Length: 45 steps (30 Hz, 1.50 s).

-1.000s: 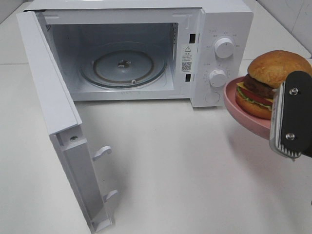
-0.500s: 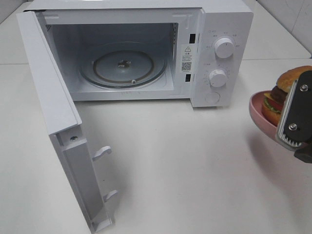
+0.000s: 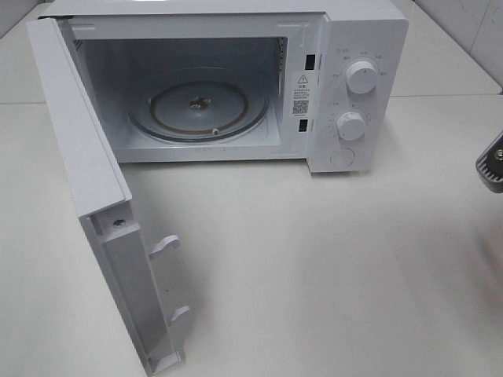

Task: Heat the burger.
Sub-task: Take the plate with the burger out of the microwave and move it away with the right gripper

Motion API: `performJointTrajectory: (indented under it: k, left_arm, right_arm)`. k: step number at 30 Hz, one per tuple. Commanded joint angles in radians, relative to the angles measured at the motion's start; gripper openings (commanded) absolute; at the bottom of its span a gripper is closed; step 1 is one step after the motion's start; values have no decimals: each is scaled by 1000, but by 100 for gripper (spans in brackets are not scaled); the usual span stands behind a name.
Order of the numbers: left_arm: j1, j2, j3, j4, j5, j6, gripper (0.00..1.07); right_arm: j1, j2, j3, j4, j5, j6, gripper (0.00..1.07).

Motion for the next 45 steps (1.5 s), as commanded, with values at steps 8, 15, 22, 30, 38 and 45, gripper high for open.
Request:
performJointTrajectory:
  k: [8,15,22,30,38,45]
  left_arm:
    - [3,-14,0,-10,-17,0,91]
    - [3,-14,0,-10,-17,0,91]
    - [3,-14,0,-10,-17,0,91]
    - [3,-14,0,-10,-17,0,91]
    - [3,-14,0,-10,-17,0,91]
    - [3,-14,0,-10,-17,0,91]
  right_arm:
    - [-3,229,-12,-95,132,256,5]
    - [-3,357,-12,-146,122,512,5]
    - [-6,480,-13,-200,48,657,7]
    - [-6,575,-13,-272,15,770,8]
    - [-52,628,-14,-311,-77,825,9]
    - [-99,630,-14,-349,-129,859,10]
